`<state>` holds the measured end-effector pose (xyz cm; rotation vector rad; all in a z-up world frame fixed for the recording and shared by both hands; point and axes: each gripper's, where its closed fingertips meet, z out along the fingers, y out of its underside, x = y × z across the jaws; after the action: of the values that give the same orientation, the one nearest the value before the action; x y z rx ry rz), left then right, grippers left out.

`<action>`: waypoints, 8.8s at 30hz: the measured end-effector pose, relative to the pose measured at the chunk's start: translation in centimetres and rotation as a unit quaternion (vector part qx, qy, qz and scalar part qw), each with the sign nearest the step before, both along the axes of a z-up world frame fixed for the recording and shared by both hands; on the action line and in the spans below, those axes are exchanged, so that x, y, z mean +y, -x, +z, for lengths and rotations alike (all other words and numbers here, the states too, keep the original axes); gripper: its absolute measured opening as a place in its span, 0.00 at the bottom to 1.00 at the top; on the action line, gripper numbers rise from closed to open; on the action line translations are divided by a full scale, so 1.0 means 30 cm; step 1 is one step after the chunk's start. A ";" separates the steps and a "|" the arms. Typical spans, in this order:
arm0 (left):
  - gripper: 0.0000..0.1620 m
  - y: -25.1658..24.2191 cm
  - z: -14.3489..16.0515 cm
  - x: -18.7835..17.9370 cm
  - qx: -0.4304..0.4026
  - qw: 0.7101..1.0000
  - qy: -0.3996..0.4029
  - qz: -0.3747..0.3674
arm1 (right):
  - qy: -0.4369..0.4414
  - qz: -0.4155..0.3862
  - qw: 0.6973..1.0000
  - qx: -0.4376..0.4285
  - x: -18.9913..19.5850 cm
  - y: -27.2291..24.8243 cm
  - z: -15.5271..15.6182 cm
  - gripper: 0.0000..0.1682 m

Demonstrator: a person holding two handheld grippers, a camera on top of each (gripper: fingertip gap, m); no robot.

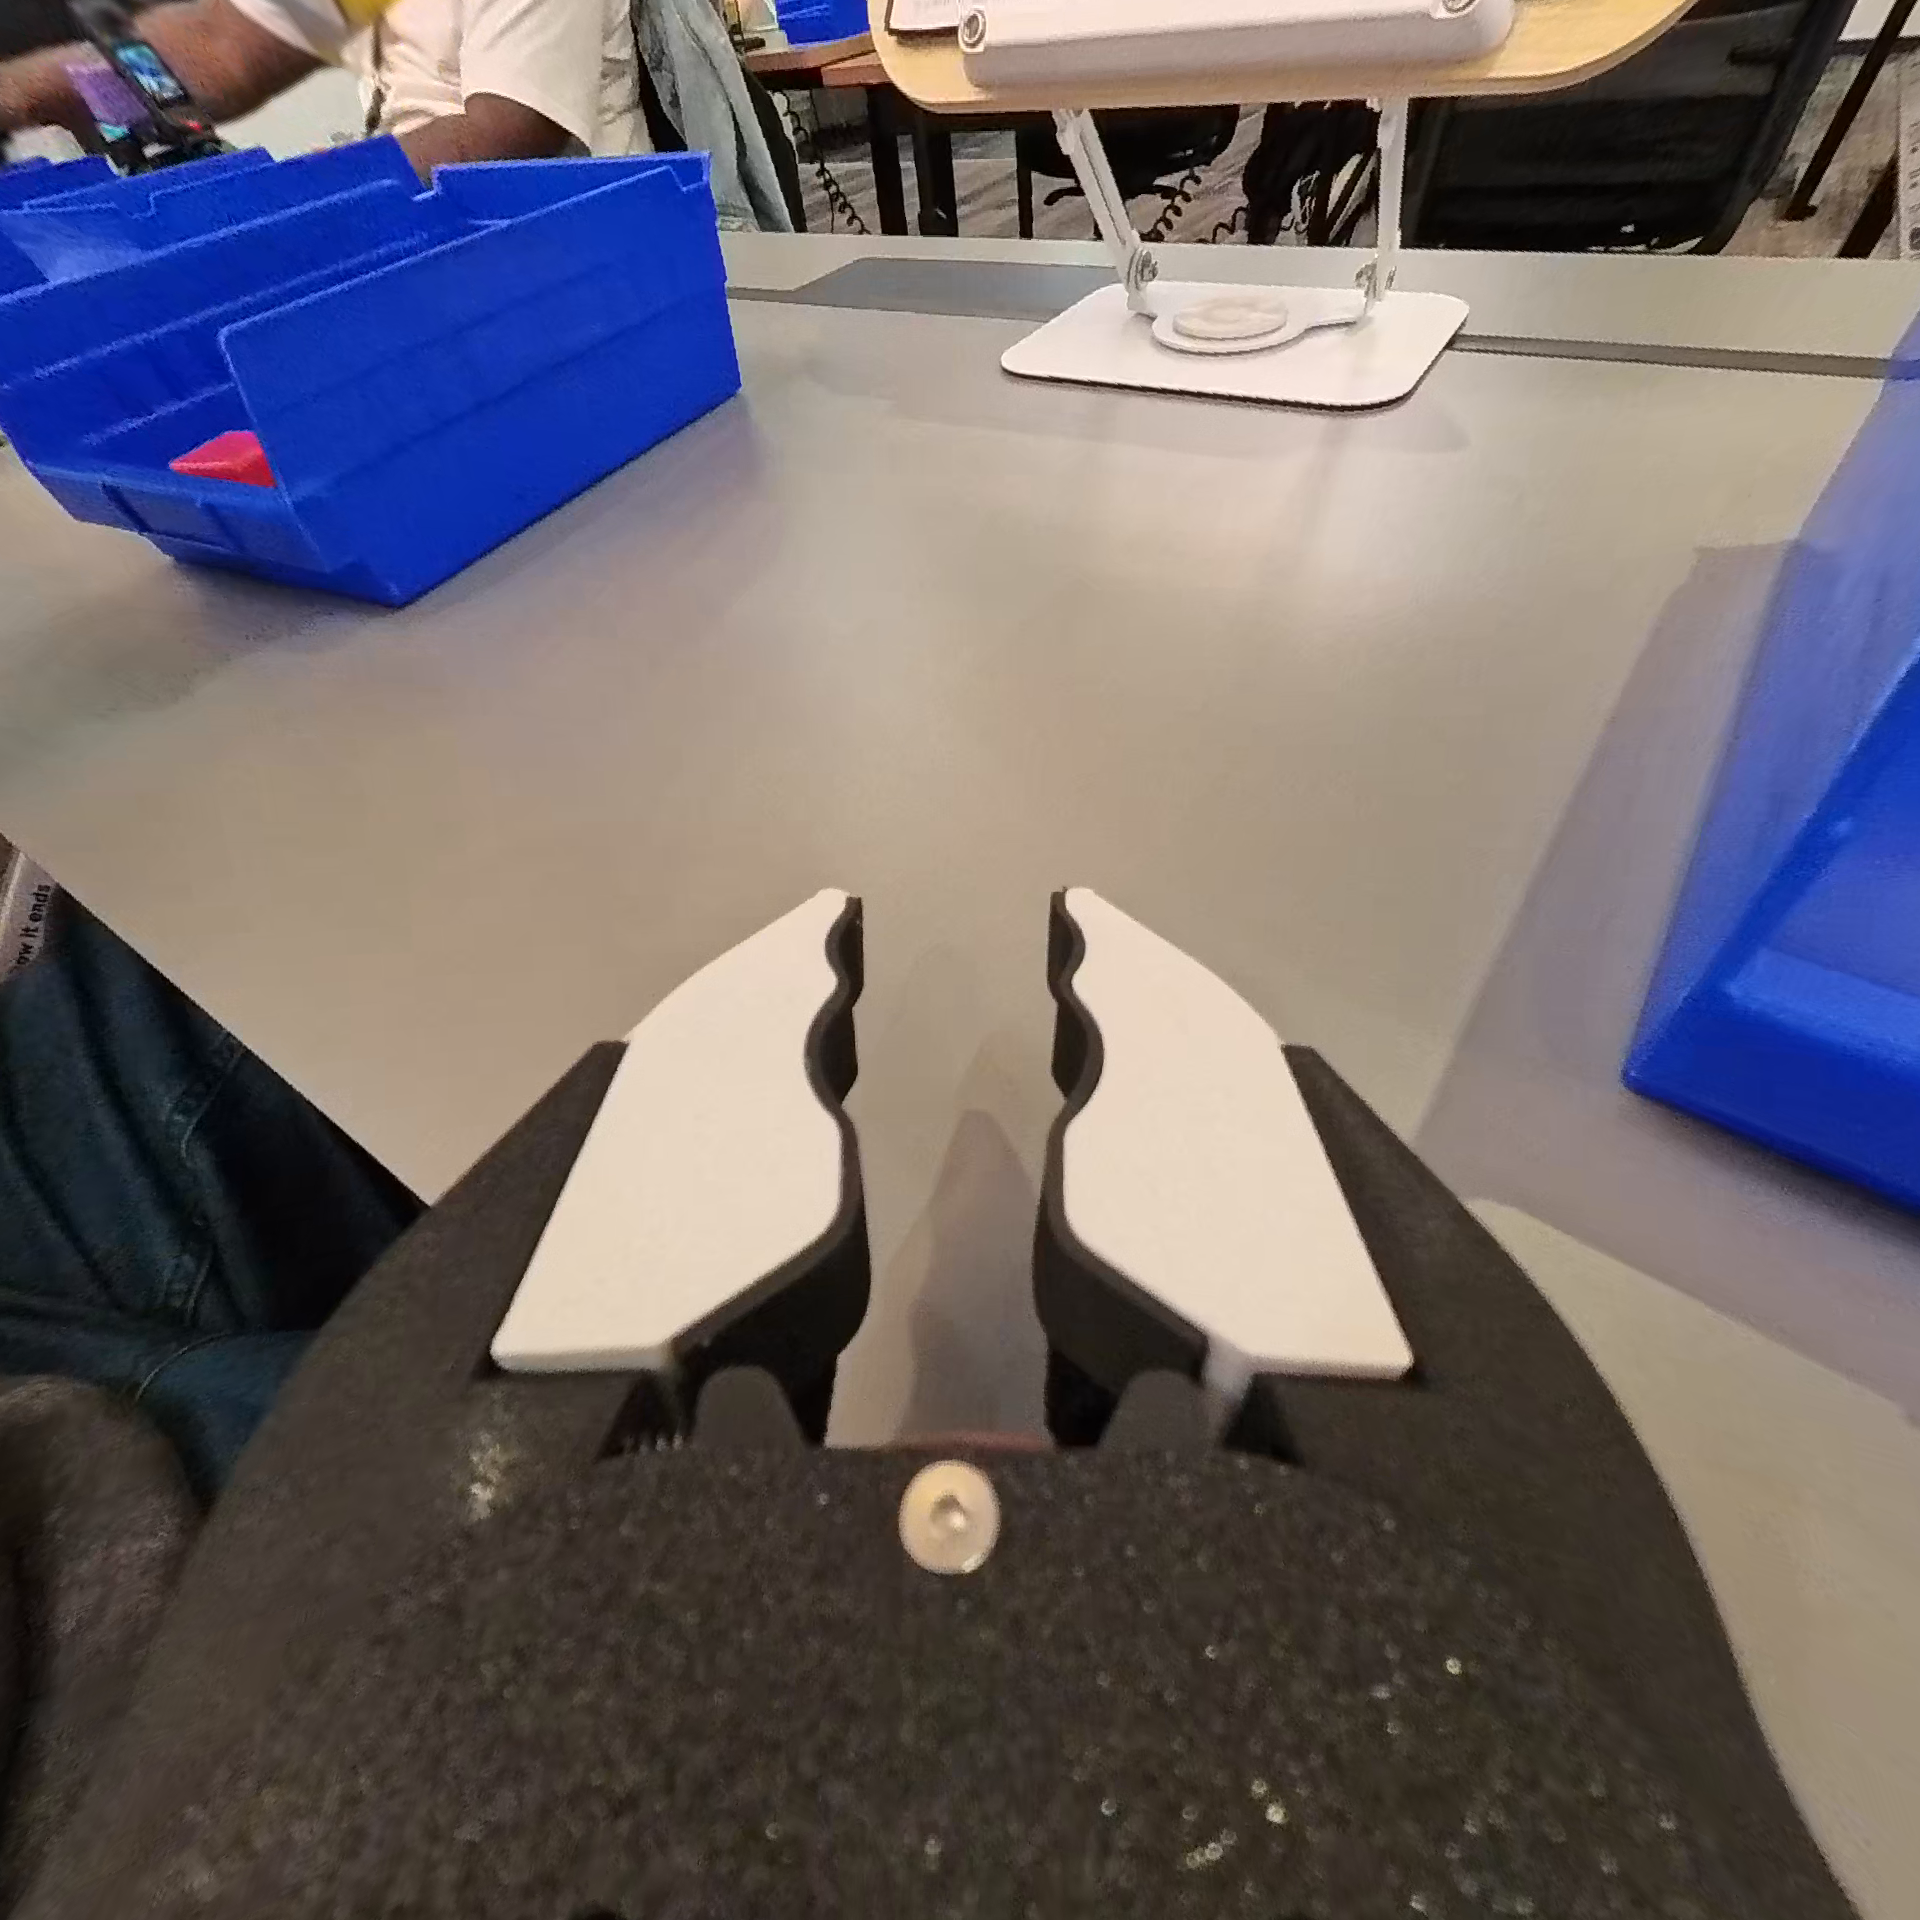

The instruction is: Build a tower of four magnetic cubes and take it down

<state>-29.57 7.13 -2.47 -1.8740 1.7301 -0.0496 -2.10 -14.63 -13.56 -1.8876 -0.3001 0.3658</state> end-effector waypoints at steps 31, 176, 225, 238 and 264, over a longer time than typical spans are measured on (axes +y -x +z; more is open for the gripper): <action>0.31 -0.645 -0.544 -0.056 0.156 0.969 0.152 -0.113 | -0.003 0.005 1.000 0.002 -0.007 -0.001 0.005 0.21; 0.46 0.315 -0.398 -0.792 -0.397 0.796 0.001 0.458 | 0.012 0.006 1.000 -0.003 -0.002 0.004 -0.017 0.21; 0.31 -0.028 0.030 0.204 -0.187 0.939 0.068 0.282 | 0.021 0.009 1.000 0.006 -0.003 0.004 -0.024 0.20; 0.31 -0.609 -0.121 -0.047 0.037 0.986 0.128 -0.102 | 0.019 0.011 1.000 0.004 -0.006 0.006 -0.022 0.19; 0.41 -0.539 -0.036 -0.053 -0.083 0.990 0.109 -0.021 | 0.021 0.012 1.000 0.011 -0.006 0.008 -0.022 0.19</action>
<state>-13.40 5.54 -3.54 -1.9248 1.7054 -0.4159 -2.33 -14.80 -14.22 -1.9219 -0.3027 0.4133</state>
